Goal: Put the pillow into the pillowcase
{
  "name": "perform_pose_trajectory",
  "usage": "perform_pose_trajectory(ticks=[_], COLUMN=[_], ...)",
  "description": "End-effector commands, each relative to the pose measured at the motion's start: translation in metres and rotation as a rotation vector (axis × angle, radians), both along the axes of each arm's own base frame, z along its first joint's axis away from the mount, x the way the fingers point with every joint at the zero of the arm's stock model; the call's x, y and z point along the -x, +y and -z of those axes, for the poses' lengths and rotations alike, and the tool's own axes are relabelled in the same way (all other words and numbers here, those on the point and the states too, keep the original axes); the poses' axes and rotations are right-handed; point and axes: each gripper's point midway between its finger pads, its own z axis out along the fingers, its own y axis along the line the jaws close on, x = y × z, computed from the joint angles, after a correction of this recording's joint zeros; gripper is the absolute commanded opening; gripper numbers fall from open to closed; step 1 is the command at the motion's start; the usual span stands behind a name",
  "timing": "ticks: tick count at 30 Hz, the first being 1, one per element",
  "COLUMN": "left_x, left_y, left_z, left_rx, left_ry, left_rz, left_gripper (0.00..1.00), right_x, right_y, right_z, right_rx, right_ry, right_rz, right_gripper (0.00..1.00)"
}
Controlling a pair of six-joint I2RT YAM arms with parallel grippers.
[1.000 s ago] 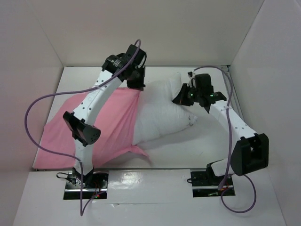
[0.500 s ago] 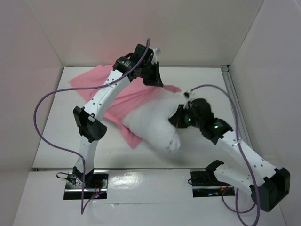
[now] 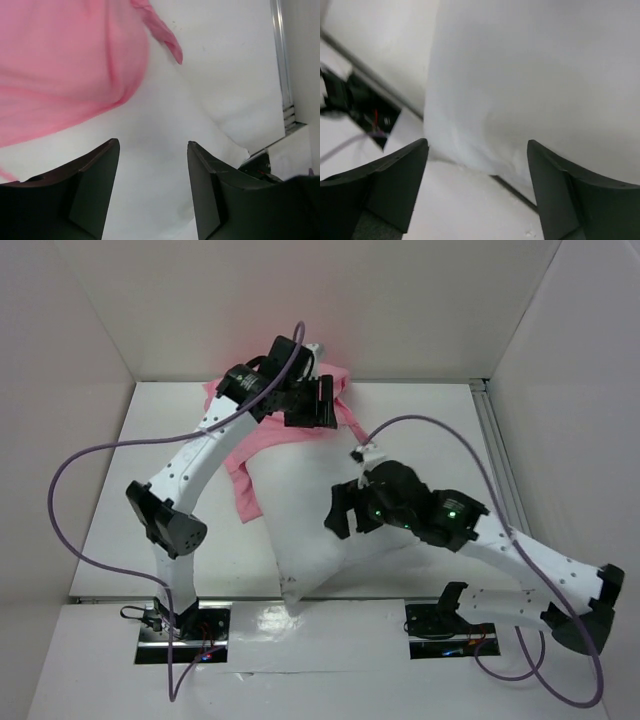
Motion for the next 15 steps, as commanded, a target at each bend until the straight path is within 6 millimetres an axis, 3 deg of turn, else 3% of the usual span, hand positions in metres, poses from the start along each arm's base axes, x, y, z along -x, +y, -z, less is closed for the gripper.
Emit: perform_pose_trajectory(ticks=[1, 2, 3, 5, 6, 7, 8, 9, 10, 13, 14, 15], left_x=[0.018, 0.020, 0.019, 0.023, 0.027, 0.026, 0.031, 0.032, 0.035, 0.052, 0.057, 0.065], left_y=[0.050, 0.057, 0.068, 0.081, 0.086, 0.088, 0.091, 0.093, 0.094, 0.092, 0.096, 0.097], left_z=[-0.025, -0.022, -0.011, -0.002, 0.003, 0.006, 0.006, 0.015, 0.015, 0.027, 0.032, 0.042], left_rx=[-0.118, -0.144, -0.191, -0.238, -0.257, -0.270, -0.276, -0.293, -0.294, -0.328, -0.344, -0.366], left_ry=[-0.080, -0.077, -0.068, -0.050, -0.036, -0.034, -0.027, -0.010, -0.008, 0.020, 0.037, 0.058], left_rz=[-0.112, -0.129, -0.169, -0.209, -0.226, -0.232, -0.231, -0.228, -0.228, -0.201, -0.198, -0.184], left_gripper=[0.69, 0.68, 0.68, 0.66, 0.66, 0.65, 0.65, 0.65, 0.65, 0.65, 0.65, 0.65], right_x=[-0.033, -0.047, -0.053, -0.076, -0.085, -0.099, -0.107, -0.117, -0.119, -0.116, -0.108, -0.104], right_y=[-0.063, -0.077, -0.086, -0.101, -0.098, -0.110, -0.095, -0.108, -0.105, -0.072, -0.050, -0.024], right_z=[-0.053, -0.057, -0.050, -0.034, -0.028, -0.013, 0.005, 0.025, 0.039, 0.063, 0.070, 0.065], right_rx=[0.014, 0.032, 0.063, 0.101, 0.091, 0.129, 0.112, 0.124, 0.120, 0.028, 0.005, -0.070], right_ry=[-0.173, -0.196, -0.181, -0.135, -0.120, -0.094, -0.019, 0.035, 0.071, 0.130, 0.154, 0.162], right_rz=[0.295, 0.404, 0.463, 0.621, 0.633, 0.665, 0.602, 0.628, 0.607, 0.476, 0.411, 0.330], right_gripper=[0.84, 0.77, 0.63, 0.47, 0.45, 0.47, 0.53, 0.57, 0.57, 0.41, 0.25, 0.23])
